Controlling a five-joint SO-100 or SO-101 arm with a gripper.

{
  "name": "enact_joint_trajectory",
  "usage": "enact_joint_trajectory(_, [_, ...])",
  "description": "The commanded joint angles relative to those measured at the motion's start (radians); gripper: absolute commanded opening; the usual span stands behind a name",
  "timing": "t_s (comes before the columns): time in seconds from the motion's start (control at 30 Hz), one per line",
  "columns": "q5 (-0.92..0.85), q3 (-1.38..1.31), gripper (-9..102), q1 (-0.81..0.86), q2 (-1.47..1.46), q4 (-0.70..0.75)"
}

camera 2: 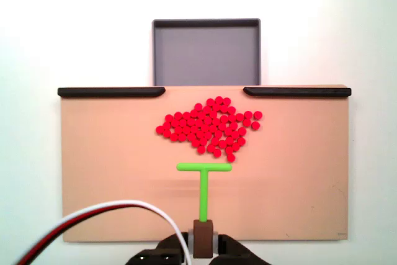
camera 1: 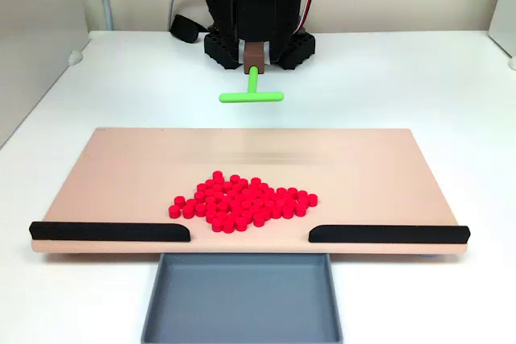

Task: Gather the left side granules

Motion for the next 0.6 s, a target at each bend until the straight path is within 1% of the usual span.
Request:
enact_joint_trajectory(0.0, [-0.002, -0.020, 0, -0.006, 0.000, -0.005])
enact_joint_trajectory(0.57, [-0.008, -0.020, 0, -0.006, 0.000, -0.005])
